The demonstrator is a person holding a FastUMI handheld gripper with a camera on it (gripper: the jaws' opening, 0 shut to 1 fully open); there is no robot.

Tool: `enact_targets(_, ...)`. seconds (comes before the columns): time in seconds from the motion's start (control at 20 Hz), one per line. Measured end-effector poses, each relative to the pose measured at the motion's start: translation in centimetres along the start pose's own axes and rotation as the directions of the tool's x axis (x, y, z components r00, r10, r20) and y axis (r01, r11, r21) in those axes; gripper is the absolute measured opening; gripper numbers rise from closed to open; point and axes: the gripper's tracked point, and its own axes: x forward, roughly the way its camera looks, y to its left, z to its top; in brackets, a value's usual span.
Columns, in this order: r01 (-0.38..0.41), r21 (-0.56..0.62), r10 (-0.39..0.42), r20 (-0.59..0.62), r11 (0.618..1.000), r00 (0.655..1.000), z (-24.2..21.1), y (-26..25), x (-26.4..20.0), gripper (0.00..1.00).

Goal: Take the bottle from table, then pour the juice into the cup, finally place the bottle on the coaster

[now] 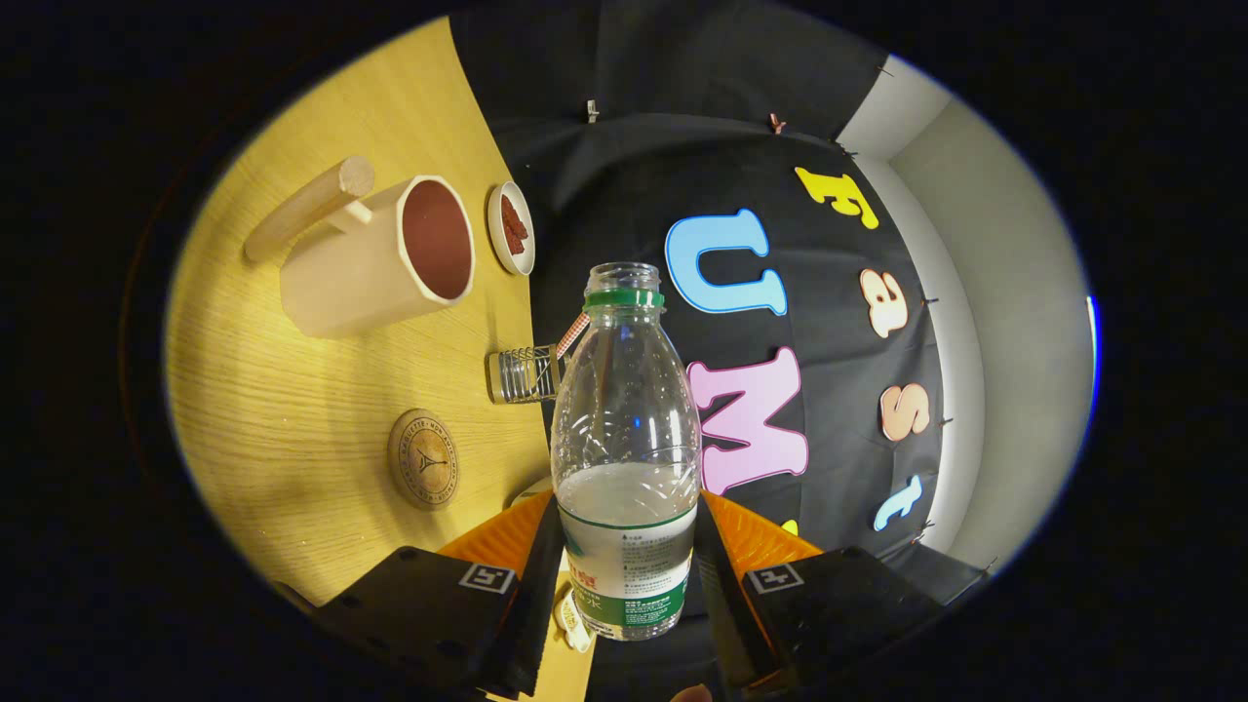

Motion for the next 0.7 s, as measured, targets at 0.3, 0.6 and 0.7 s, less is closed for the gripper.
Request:
enact_targets(0.3,0.011,-0.14,-0.008,0.02,0.99,1.0,1.3,0.2,0.8,0.71)
enact_targets(0.6,0.042,-0.246,-0.031,0.046,0.968,0.998,2.2,0.3,1.2,0.71)
enact_targets(0.7,0.039,-0.266,-0.028,0.046,0.963,0.999,2.1,0.5,1.3,0.71)
